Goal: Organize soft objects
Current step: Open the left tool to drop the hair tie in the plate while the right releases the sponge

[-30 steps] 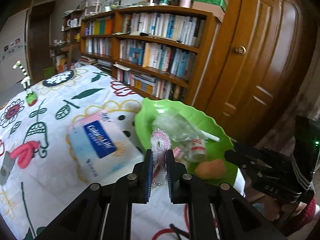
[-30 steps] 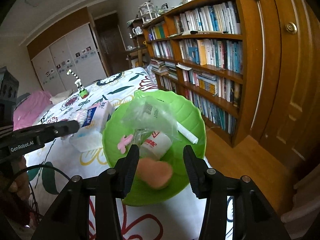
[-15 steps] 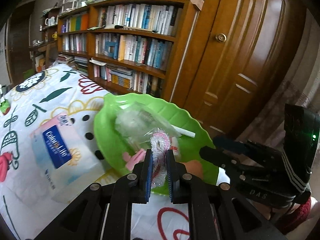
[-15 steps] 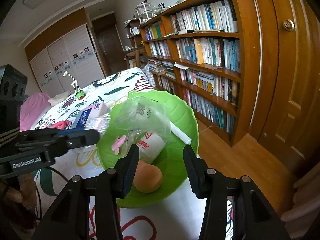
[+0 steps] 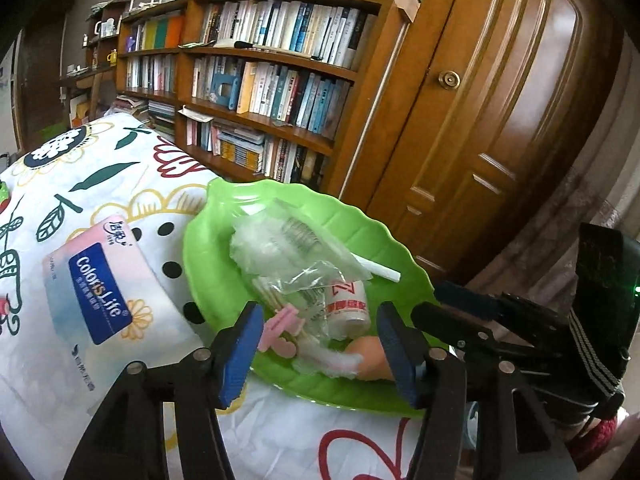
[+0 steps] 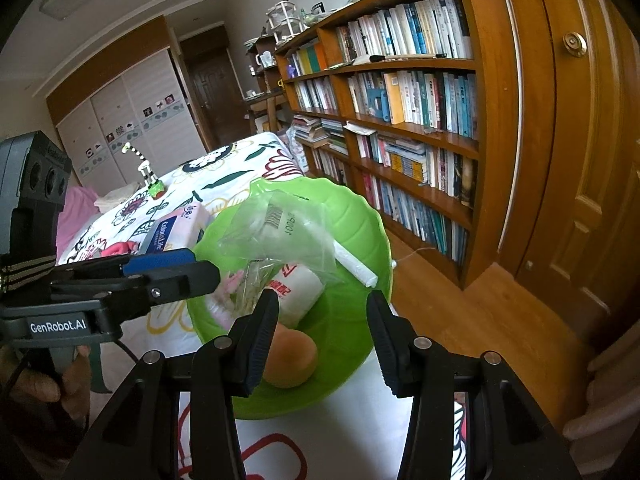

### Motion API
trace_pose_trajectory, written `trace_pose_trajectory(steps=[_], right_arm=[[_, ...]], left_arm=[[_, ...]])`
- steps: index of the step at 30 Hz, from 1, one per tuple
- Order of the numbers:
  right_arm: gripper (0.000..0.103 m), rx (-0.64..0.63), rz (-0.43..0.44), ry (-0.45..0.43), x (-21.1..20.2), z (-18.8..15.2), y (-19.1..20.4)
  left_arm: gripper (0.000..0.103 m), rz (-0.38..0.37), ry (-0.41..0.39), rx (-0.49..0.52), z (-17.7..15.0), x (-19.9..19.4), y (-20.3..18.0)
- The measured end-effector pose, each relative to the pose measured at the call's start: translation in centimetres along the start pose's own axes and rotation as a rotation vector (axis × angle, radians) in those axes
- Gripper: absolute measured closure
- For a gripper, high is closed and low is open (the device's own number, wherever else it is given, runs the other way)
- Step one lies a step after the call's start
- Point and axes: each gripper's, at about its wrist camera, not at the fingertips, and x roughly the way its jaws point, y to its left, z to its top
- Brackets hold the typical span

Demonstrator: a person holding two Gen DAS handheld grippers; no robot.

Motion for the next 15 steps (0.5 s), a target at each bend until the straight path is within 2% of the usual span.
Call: trace_pose_trajectory(steps=[15], right_arm=[[0.055, -0.017, 0.008, -0.014, 0.1, -0.1, 1.1]], left_arm=[[0.03, 0.072, -0.033, -0.011, -0.2, -1.7, 1.2]])
